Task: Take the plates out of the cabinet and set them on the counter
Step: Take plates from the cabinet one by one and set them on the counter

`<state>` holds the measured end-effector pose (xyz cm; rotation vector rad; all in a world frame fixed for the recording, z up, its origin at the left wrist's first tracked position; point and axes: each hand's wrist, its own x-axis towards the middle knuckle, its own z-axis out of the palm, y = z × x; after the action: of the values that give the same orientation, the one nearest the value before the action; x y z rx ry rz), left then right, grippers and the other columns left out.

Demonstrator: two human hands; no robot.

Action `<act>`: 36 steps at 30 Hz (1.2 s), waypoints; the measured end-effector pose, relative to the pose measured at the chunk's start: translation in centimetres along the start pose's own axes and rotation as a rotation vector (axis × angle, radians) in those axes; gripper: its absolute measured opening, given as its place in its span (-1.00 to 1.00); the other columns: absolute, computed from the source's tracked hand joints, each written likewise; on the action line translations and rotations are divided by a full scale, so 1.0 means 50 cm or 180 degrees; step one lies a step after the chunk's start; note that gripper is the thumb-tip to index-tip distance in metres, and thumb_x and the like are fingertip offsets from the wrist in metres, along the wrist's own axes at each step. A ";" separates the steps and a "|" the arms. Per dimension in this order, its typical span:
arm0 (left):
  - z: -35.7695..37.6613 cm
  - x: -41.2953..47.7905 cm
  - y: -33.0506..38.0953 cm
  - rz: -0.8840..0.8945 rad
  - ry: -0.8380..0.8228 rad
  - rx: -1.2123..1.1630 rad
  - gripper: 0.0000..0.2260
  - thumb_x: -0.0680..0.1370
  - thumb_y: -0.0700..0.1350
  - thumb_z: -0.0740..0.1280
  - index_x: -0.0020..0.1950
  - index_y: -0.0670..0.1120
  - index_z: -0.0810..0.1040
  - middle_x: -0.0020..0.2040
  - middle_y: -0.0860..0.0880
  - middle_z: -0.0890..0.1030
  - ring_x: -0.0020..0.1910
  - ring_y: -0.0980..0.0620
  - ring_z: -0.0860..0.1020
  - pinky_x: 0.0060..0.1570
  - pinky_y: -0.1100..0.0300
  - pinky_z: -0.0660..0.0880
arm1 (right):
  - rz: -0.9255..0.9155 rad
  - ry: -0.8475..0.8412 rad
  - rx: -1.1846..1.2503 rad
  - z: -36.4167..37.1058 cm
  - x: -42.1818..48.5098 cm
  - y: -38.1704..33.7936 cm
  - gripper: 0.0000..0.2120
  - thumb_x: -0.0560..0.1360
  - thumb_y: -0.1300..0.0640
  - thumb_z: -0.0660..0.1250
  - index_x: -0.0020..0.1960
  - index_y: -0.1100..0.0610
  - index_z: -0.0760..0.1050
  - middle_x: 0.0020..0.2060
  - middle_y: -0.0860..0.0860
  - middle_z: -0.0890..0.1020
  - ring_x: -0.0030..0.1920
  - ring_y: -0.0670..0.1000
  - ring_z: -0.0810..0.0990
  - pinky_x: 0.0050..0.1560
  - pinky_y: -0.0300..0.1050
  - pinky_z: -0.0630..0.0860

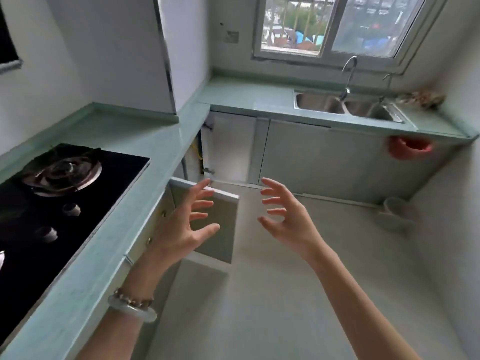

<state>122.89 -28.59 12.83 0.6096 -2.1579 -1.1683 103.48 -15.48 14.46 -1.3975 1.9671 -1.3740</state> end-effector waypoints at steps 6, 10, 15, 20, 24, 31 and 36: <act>0.122 0.136 -0.004 0.0087 -0.0311 0.0069 -0.22 0.41 -0.25 0.49 0.49 0.15 0.18 0.29 0.14 0.46 0.22 0.21 0.49 0.15 0.31 0.48 | 0.0132 0.0138 -0.0113 -0.099 0.044 0.091 -0.32 0.37 0.34 0.41 0.37 -0.11 0.30 0.13 -0.06 0.53 0.09 -0.09 0.54 0.06 -0.27 0.51; 0.196 0.242 -0.025 0.0191 -0.0442 0.0177 -0.21 0.41 -0.22 0.49 0.49 0.16 0.15 0.29 0.16 0.44 0.21 0.27 0.47 0.15 0.36 0.46 | 0.0208 0.0078 -0.0200 -0.153 0.113 0.150 -0.32 0.38 0.34 0.41 0.39 -0.05 0.30 0.15 -0.05 0.52 0.10 -0.08 0.54 0.07 -0.28 0.50; 0.260 0.401 -0.071 0.0291 -0.0390 0.0151 -0.22 0.41 -0.23 0.50 0.49 0.12 0.17 0.29 0.22 0.42 0.21 0.25 0.47 0.15 0.32 0.47 | 0.0280 -0.0019 -0.0304 -0.222 0.245 0.221 -0.34 0.39 0.32 0.40 0.40 -0.04 0.30 0.16 -0.05 0.51 0.13 -0.10 0.52 0.12 -0.24 0.49; 0.303 0.556 -0.121 0.0245 -0.0228 0.0142 -0.20 0.39 -0.23 0.51 0.48 0.17 0.16 0.28 0.27 0.41 0.21 0.27 0.47 0.13 0.32 0.48 | 0.0327 -0.0128 -0.0320 -0.275 0.395 0.290 -0.35 0.41 0.28 0.39 0.41 -0.09 0.29 0.16 -0.11 0.51 0.13 -0.16 0.50 0.13 -0.29 0.47; 0.317 0.647 -0.150 0.0070 -0.0133 0.0192 -0.21 0.40 -0.22 0.50 0.47 0.22 0.16 0.28 0.28 0.41 0.21 0.26 0.46 0.14 0.29 0.48 | 0.0329 -0.0245 -0.0301 -0.297 0.513 0.337 -0.36 0.41 0.27 0.38 0.39 -0.12 0.29 0.15 -0.13 0.51 0.12 -0.19 0.49 0.13 -0.28 0.47; 0.290 0.748 -0.205 -0.0472 0.0211 0.0378 -0.26 0.43 -0.20 0.47 0.49 0.17 0.20 0.30 0.23 0.42 0.23 0.29 0.44 0.17 0.35 0.44 | 0.0213 -0.0683 -0.0181 -0.289 0.705 0.420 -0.37 0.40 0.29 0.39 0.39 -0.09 0.32 0.14 -0.12 0.52 0.12 -0.19 0.50 0.11 -0.30 0.47; 0.298 0.816 -0.248 -0.0884 0.0744 0.0473 -0.28 0.43 -0.21 0.47 0.45 0.20 0.22 0.29 0.23 0.42 0.21 0.32 0.43 0.12 0.49 0.38 | 0.0032 -0.1223 -0.0126 -0.273 0.865 0.494 -0.38 0.39 0.30 0.39 0.38 -0.06 0.34 0.14 -0.08 0.53 0.13 -0.13 0.52 0.12 -0.24 0.49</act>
<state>84.81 -52.37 7.56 1.0845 -2.0148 -1.0207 61.58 -45.24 9.47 -1.5333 1.7516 -0.9764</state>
